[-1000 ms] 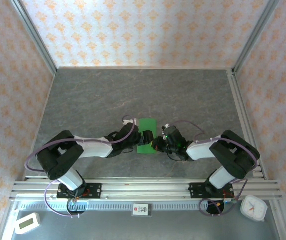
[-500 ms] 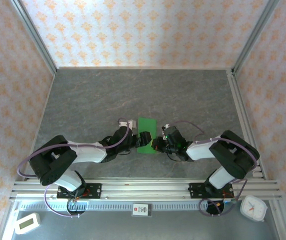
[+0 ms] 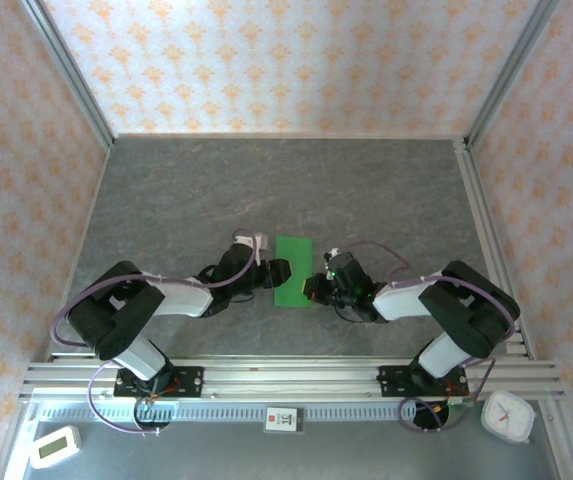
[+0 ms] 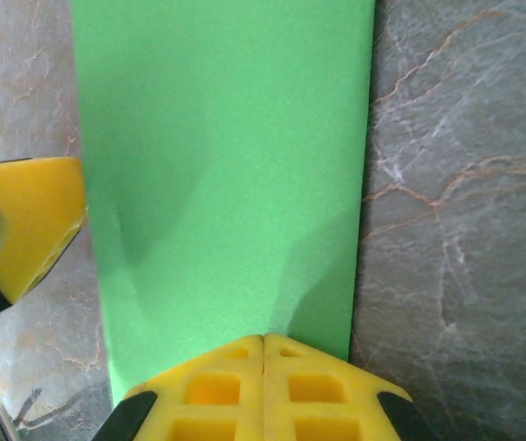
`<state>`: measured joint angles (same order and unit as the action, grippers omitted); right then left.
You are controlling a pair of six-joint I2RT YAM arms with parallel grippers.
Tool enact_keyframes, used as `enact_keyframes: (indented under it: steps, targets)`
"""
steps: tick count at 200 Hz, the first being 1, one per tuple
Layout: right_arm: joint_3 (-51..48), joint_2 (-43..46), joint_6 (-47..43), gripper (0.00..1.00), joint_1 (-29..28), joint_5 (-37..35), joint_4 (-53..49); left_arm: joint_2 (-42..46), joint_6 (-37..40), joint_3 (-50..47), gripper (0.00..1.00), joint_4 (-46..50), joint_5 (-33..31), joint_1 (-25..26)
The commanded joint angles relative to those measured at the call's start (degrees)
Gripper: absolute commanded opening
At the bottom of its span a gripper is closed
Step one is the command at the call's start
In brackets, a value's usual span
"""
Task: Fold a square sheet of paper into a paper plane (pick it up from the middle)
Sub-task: Third fold the triangle at the center of the table.
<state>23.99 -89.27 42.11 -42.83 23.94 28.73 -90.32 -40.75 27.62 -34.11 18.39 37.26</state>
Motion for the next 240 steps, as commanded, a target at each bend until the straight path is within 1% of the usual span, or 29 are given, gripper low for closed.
enact_keyframes:
  steps: [1, 36, 53, 78, 95, 119, 164, 197, 209, 240]
  targets:
    - [-0.4, -1.0, -1.2, 0.0, -0.2, -1.0, -6.4, -1.7, 5.6, 1.9, 0.55, 0.6, 4.4, -0.3]
    - [0.2, -1.3, -1.4, 0.0, -0.2, -0.8, -6.8, -3.3, 6.3, 2.4, 0.54, 0.6, 6.1, -0.3]
    - [0.3, -1.5, -1.4, 0.0, -0.2, -0.7, -6.9, -3.2, 5.3, 1.3, 0.54, -1.6, 6.7, -0.3]
    - [0.5, -1.6, -1.5, 0.0, -0.2, -0.8, -7.1, -1.3, 3.3, -0.3, 0.56, -1.1, 3.2, -0.3]
    - [0.8, -1.9, -1.7, 0.0, -0.2, -0.8, -7.1, 0.0, 2.0, -1.4, 0.55, -2.5, 3.5, -0.3]
    - [1.2, -2.8, -1.9, 0.0, -0.2, -0.5, -6.8, -0.2, 1.6, -1.2, 0.54, -3.0, 4.7, -0.3]
    - [1.4, -3.2, -2.2, 0.0, -0.2, -0.1, -6.6, -3.8, 2.4, 0.1, 0.45, -4.1, 6.9, -0.2]
    - [1.5, -3.2, -2.4, 0.0, -0.3, 0.0, -6.7, -4.2, 2.6, 0.8, 0.38, -5.2, 7.9, 0.0]
    - [1.7, -3.4, -2.4, 0.0, -0.2, 0.1, -6.7, -4.1, 2.9, 0.9, 0.32, -5.1, 8.0, 0.0]
    - [1.9, -3.4, -2.5, 0.0, -0.2, 0.0, -7.0, -3.4, 3.9, 0.9, 0.23, -4.0, 8.0, 0.1]
